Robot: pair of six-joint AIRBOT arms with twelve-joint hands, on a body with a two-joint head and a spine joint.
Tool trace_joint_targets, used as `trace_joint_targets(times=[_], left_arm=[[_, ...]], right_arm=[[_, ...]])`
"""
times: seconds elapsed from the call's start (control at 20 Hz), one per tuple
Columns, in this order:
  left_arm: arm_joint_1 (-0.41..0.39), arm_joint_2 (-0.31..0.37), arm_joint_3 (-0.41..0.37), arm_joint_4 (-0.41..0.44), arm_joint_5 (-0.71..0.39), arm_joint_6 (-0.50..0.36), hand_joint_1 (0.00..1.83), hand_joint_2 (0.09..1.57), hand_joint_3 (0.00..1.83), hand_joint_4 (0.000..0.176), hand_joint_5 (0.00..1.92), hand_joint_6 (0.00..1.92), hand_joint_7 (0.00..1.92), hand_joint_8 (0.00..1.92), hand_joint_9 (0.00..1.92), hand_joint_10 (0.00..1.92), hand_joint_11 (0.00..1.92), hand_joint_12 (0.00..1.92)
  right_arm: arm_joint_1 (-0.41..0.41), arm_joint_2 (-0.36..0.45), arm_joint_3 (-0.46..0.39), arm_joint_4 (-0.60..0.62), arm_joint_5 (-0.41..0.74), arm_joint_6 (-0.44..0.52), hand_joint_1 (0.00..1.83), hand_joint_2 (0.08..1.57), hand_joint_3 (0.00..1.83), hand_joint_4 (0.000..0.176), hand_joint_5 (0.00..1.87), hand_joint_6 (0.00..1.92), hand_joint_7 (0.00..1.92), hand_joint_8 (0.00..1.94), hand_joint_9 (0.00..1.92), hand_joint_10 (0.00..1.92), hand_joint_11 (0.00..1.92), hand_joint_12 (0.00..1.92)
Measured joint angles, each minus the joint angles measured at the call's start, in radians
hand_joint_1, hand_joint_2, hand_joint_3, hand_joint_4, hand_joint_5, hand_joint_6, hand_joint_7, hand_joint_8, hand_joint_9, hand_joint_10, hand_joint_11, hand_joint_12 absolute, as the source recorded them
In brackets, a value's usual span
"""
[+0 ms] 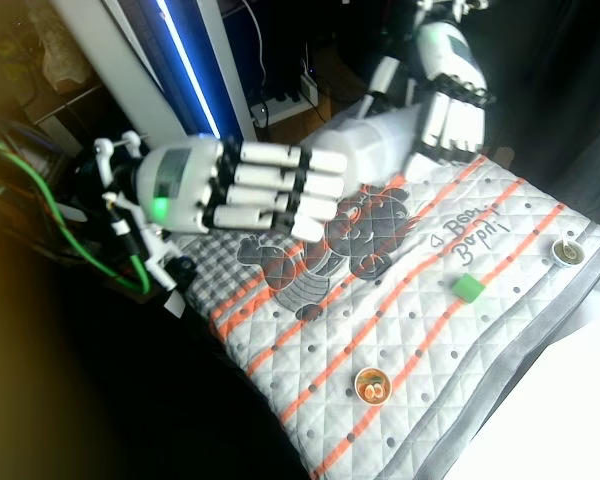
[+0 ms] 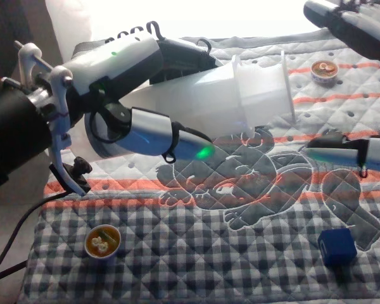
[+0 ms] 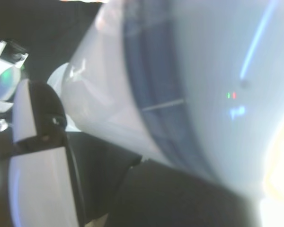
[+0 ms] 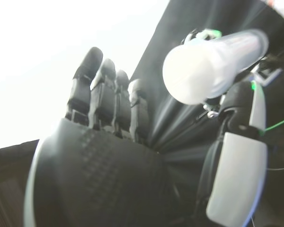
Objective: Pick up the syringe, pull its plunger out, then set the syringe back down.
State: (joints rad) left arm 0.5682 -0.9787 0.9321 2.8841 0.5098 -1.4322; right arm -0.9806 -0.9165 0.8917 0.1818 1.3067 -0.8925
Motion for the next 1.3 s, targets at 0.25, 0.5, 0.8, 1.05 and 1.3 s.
trace_joint_targets(times=[0.25,0.5,0.8,1.05,1.3], left_arm=[[0.001,0.011,-0.024,0.024,0.005,0.001,1.19,1.23,0.00,0.000,0.88,1.25,0.64,1.43,0.39,1.41,0.19,1.92],[0.002,0.011,-0.027,0.034,0.006,-0.001,1.20,1.22,0.00,0.000,0.90,1.24,0.67,1.36,0.32,1.34,0.00,1.91],[0.002,0.011,-0.027,0.026,-0.004,-0.002,1.22,1.20,0.00,0.000,0.97,1.00,0.66,1.49,0.37,1.46,0.15,1.92],[0.002,0.005,-0.031,0.034,-0.013,0.003,1.18,1.24,0.00,0.000,0.87,1.21,0.62,1.49,0.32,1.35,0.00,1.90],[0.013,0.005,-0.029,0.022,-0.005,-0.001,1.19,1.24,0.00,0.000,0.87,1.30,0.64,1.39,0.30,1.31,0.00,1.92]], right_arm=[[0.029,-0.075,0.072,-0.039,-0.034,0.143,0.96,0.87,0.02,0.000,0.17,0.00,0.09,0.00,0.11,0.00,0.00,0.69],[0.057,-0.099,0.075,-0.074,-0.031,0.158,0.97,0.96,0.02,0.000,0.27,0.03,0.18,0.02,0.22,0.05,0.00,1.09],[0.068,-0.121,0.094,-0.097,-0.023,0.193,1.30,1.22,0.01,0.000,0.76,1.28,0.70,1.41,0.69,1.44,0.66,1.51],[0.072,-0.127,0.093,-0.101,-0.019,0.209,1.19,1.19,0.00,0.000,0.91,1.14,0.77,1.36,0.71,1.58,0.67,1.77],[0.072,-0.127,0.093,-0.102,-0.026,0.209,1.22,1.19,0.00,0.000,0.89,1.14,0.78,1.34,0.74,1.49,0.71,1.70]])
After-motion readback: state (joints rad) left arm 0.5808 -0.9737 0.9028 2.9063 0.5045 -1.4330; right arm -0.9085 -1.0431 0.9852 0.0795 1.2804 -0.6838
